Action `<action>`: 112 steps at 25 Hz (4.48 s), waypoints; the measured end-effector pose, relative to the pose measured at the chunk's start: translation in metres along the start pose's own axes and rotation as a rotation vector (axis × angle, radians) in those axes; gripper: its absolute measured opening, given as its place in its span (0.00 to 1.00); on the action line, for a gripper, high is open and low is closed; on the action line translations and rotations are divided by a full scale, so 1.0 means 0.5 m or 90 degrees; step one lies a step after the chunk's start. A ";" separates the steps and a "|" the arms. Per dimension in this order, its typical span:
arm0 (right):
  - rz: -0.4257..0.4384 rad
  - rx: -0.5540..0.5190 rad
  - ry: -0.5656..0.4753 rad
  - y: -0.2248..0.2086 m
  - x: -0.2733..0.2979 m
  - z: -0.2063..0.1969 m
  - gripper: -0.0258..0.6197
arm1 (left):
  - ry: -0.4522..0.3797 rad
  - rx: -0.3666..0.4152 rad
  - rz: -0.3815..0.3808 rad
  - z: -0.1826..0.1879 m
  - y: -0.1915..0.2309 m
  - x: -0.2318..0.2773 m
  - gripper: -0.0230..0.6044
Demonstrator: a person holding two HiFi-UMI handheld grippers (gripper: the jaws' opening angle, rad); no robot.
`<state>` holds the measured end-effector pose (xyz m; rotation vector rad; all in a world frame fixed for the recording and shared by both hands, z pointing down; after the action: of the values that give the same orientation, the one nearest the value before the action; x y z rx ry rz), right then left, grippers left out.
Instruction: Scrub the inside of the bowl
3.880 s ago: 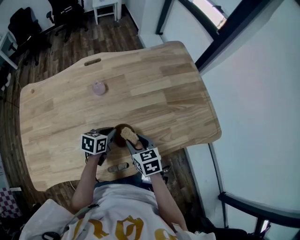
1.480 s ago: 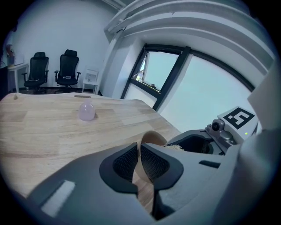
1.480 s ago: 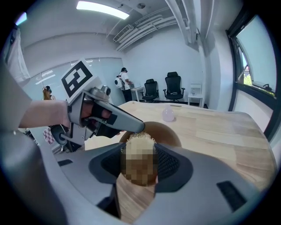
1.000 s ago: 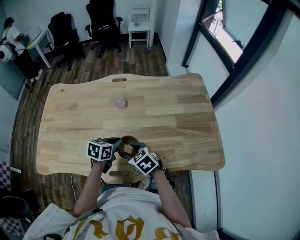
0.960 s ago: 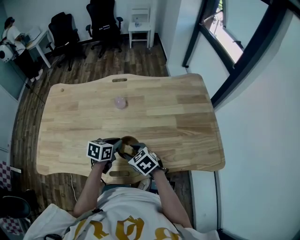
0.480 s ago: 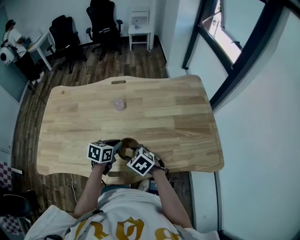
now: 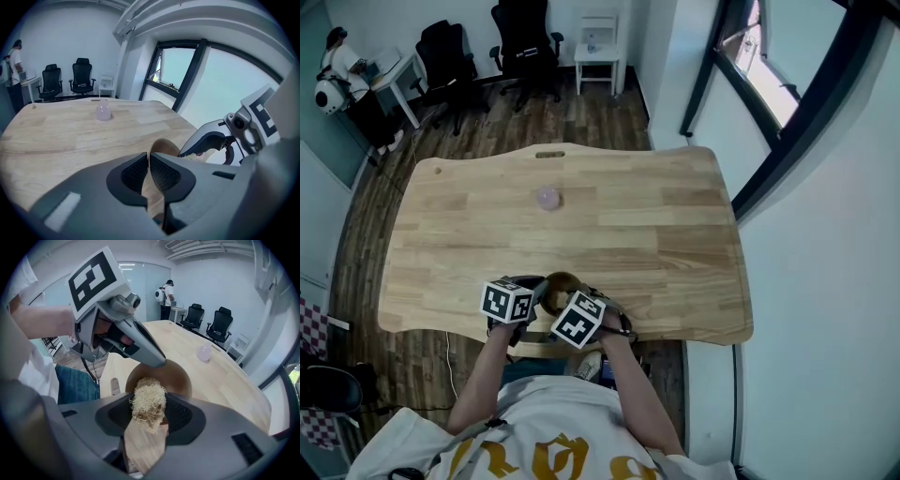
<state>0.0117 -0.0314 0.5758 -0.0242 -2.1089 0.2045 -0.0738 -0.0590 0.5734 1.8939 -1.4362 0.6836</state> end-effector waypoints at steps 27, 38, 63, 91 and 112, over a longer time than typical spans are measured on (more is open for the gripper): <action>-0.183 0.059 -0.063 -0.079 -0.018 0.011 0.33 | -0.016 0.011 -0.023 0.027 0.004 0.001 0.07; -0.165 0.057 -0.076 -0.086 0.003 0.019 0.33 | -0.011 -0.020 -0.040 0.022 0.017 0.019 0.07; -0.039 0.026 -0.081 -0.047 0.044 0.039 0.33 | 0.005 -0.031 -0.050 0.011 0.039 0.037 0.08; -0.034 0.067 0.012 -0.046 0.066 0.012 0.33 | 0.019 -0.007 -0.044 0.003 0.052 0.044 0.08; -0.123 0.106 -0.035 -0.120 0.039 0.002 0.33 | 0.013 0.001 -0.057 0.016 0.039 0.050 0.08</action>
<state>0.0047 -0.0890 0.6013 0.2859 -2.1263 0.2668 -0.0858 -0.0843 0.5902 1.9345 -1.3306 0.6595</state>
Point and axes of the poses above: the fingertips, and each gripper's own axes: x forward along the fingers, y to its left, z out of its top, the point moved 4 cm from there along -x, backward along the fingers, and after that the axes turned 9 degrees about z, right-handed, at the moved point
